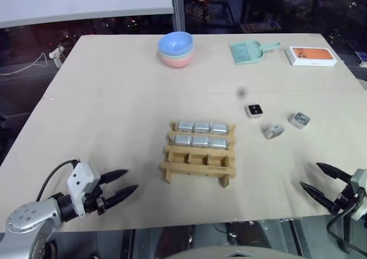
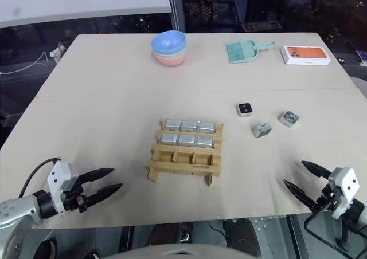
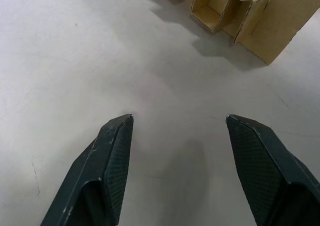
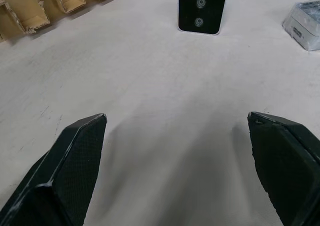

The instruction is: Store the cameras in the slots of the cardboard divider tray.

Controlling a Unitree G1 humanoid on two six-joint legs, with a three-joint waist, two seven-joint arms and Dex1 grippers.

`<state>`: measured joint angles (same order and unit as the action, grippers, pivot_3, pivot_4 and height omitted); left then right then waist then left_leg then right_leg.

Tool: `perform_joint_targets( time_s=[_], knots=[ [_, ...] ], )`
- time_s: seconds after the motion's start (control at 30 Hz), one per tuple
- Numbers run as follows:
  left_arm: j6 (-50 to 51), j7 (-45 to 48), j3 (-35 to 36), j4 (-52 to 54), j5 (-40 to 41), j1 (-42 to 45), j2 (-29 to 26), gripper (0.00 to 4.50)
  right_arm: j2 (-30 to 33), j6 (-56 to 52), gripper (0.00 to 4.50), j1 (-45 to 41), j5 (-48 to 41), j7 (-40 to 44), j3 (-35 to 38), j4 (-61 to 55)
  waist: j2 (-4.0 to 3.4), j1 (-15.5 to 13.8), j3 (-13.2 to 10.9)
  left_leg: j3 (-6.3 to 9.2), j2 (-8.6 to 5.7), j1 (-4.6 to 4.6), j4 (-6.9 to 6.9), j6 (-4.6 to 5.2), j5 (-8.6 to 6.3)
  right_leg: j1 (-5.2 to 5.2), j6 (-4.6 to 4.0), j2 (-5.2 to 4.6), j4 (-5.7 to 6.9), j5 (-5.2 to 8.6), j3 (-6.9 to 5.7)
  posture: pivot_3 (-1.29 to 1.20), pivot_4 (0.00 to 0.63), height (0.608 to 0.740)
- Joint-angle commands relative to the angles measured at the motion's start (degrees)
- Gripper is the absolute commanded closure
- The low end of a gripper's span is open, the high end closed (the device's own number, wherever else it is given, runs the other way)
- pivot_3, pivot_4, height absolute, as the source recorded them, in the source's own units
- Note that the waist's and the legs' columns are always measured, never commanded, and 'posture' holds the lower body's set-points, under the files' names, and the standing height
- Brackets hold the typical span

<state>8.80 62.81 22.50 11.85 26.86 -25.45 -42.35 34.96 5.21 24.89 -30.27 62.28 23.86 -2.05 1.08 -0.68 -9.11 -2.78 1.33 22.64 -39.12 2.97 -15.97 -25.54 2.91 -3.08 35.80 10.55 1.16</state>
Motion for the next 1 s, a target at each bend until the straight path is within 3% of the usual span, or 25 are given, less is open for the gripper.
perform_joint_targets(
  time_s=[0.03, 0.83, 0.9, 1.0],
  knots=[
    [-2.17, 0.45, 1.12, -1.33, -0.28, 0.45, 0.13, 1.44, 0.14, 0.61, 0.00, -0.34, -0.81, 0.31, 1.25, -0.68, 0.00, 0.00, 0.00, 0.00, 0.00, 0.00, 0.00, 0.00, 0.00, 0.00, 0.00, 0.00, 0.00, 0.00, 0.00, 0.00, 0.150, 0.740],
    [-2.61, 2.35, 2.07, -3.50, 1.13, 3.25, -0.59, 1.44, -0.04, -0.01, 0.00, -2.43, 0.35, -0.77, 0.08, 0.12, -0.01, 0.01, 0.02, 0.00, 0.00, -0.01, 0.00, 0.00, 0.00, 0.00, 0.00, 0.01, 0.00, 0.00, 0.00, 0.00, 0.150, 0.740],
    [-2.29, 2.22, 1.98, -3.05, 1.40, 3.65, -0.55, 1.44, -0.16, -0.30, 0.00, -2.85, 0.70, -1.65, 0.05, 0.29, -0.01, 0.01, 0.02, 0.00, 0.00, -0.01, 0.00, 0.00, 0.00, 0.00, 0.00, 0.01, 0.00, 0.00, 0.00, 0.00, 0.150, 0.740],
    [-1.28, 2.49, 2.18, -1.56, 2.89, 4.47, -0.60, 1.44, -1.26, -1.29, 0.00, -6.28, 4.37, -9.60, 0.32, 1.32, 0.01, 0.10, 0.03, -0.01, 0.00, -0.01, -0.01, 0.00, 0.00, 0.00, 0.00, 0.02, 0.01, 0.00, 0.00, 0.00, 0.150, 0.740]
  ],
)
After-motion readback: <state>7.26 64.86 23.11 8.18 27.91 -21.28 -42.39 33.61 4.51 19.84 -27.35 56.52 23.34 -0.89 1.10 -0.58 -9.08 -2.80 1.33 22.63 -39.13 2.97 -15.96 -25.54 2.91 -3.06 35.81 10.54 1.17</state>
